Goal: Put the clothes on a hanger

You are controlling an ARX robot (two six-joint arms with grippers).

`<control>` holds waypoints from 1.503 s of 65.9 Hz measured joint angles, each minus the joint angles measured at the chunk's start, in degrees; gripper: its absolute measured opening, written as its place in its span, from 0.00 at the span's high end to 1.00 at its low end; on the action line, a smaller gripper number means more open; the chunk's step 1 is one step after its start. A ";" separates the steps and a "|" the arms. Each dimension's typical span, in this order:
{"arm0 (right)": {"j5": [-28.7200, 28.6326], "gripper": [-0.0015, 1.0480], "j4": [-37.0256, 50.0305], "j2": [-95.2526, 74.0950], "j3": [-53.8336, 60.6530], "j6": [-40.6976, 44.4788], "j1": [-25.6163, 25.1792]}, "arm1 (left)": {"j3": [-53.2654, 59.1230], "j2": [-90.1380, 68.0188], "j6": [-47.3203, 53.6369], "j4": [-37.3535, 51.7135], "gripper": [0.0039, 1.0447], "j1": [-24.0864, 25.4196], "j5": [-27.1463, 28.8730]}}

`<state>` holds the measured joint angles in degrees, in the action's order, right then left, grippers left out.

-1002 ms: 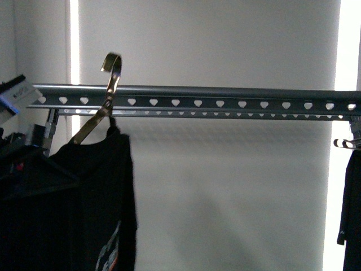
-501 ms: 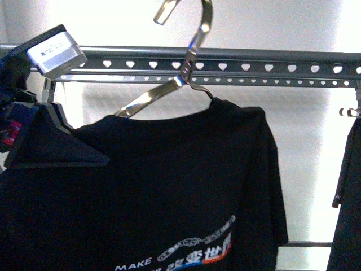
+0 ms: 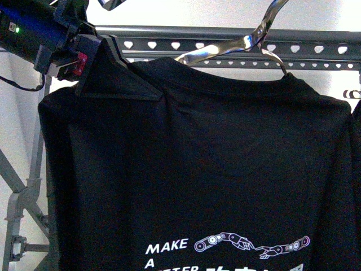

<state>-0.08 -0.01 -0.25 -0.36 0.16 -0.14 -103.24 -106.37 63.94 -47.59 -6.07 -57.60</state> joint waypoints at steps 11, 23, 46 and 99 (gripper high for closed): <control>0.00 0.07 0.00 0.00 0.00 0.00 0.00 | -0.20 -0.52 0.83 2.27 0.96 -0.17 1.99; -0.02 0.07 0.00 0.00 0.00 0.00 0.00 | -0.20 -0.59 1.01 2.27 0.96 -0.24 2.10; -55.58 0.07 1.16 -33.40 -21.86 4.28 -28.26 | -0.26 -0.63 1.05 2.29 0.96 -0.46 2.16; -40.89 0.07 -22.43 -89.68 -78.95 67.56 -7.74 | -0.28 -0.72 1.20 2.32 0.96 -0.35 2.32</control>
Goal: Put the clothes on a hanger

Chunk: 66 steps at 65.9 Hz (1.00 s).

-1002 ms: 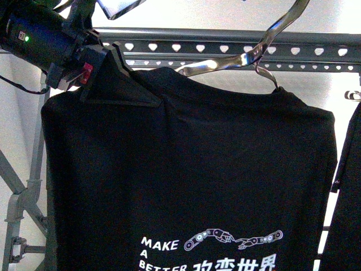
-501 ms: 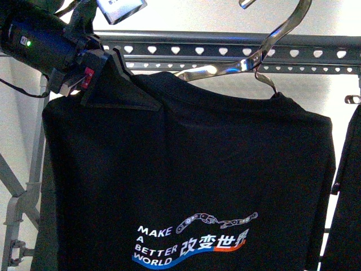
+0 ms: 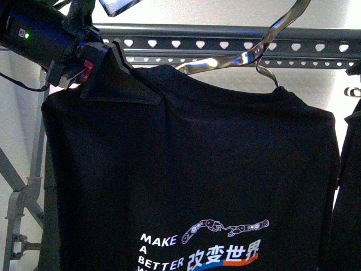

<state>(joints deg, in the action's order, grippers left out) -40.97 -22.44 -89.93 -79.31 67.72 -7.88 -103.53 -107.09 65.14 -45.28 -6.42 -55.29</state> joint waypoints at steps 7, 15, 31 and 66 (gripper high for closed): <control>2.01 0.07 0.94 -4.26 -3.34 -0.39 1.73 | 0.00 0.00 0.00 0.00 0.96 0.00 0.00; 3.74 0.07 1.81 -9.09 -7.13 -1.09 3.30 | 0.00 0.00 0.00 0.00 0.96 0.00 0.00; 3.87 0.07 0.74 -17.73 -16.41 -1.38 4.33 | 0.00 0.00 0.02 0.00 0.96 0.00 0.00; 3.76 0.57 4.59 -24.39 -21.20 -6.71 6.64 | 0.00 -0.04 0.02 0.02 0.96 0.20 0.70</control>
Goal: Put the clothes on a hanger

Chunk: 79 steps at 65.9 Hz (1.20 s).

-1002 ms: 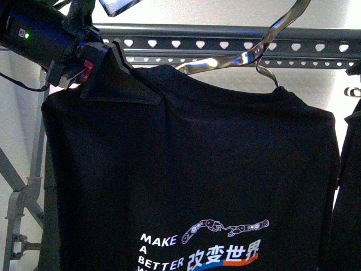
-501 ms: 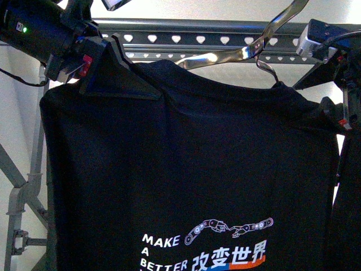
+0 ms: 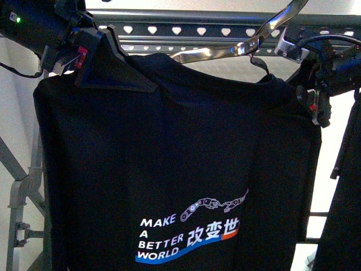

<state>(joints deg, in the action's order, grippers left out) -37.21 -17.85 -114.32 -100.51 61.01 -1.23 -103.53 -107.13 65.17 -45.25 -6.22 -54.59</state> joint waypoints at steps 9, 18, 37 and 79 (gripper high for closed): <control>-0.79 0.78 3.63 1.36 5.14 2.14 -0.26 | -0.02 -0.02 0.04 0.17 0.96 -0.02 -0.02; -2.93 0.86 7.23 4.94 12.41 5.97 -1.62 | -0.90 -0.02 0.39 0.31 0.96 -0.09 -0.70; -3.45 0.89 5.79 12.22 19.89 10.23 -5.05 | -1.07 -0.02 0.42 0.42 0.55 -0.22 -1.60; 0.79 0.91 1.11 18.01 33.18 14.23 -7.82 | 12.90 3.06 -21.64 34.53 0.06 0.61 -11.13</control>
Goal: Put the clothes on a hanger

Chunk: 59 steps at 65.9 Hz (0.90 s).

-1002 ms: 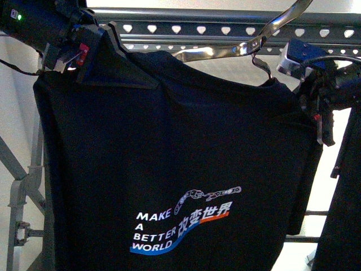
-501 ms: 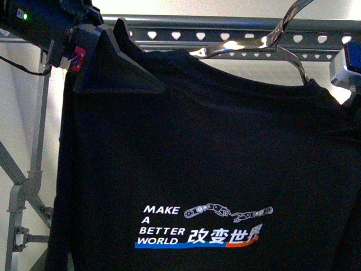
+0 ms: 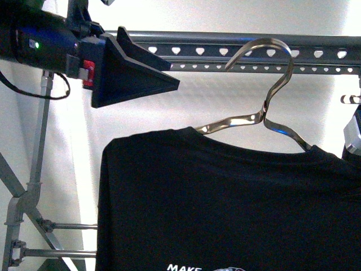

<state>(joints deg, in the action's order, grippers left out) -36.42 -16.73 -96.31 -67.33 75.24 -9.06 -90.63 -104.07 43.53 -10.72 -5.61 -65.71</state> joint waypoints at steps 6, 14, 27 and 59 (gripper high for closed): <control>0.15 0.91 0.09 0.59 0.63 -0.11 -0.22 | 5.95 -0.57 -13.64 19.43 0.06 0.57 4.22; -0.70 0.91 0.31 2.60 1.68 -3.26 -0.81 | 15.08 -1.11 -38.73 52.57 0.06 2.32 15.19; -3.65 0.91 0.02 7.87 6.01 -13.05 -1.20 | 24.17 12.37 -54.34 75.63 0.06 6.21 32.94; 2.03 0.91 -2.73 18.53 13.84 -30.93 1.03 | 51.91 35.12 -45.03 41.75 0.53 6.45 65.57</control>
<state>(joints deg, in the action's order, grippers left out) -34.39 -19.46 -77.78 -53.49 44.31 -8.03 -38.72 -68.95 -1.50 31.03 0.84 -0.14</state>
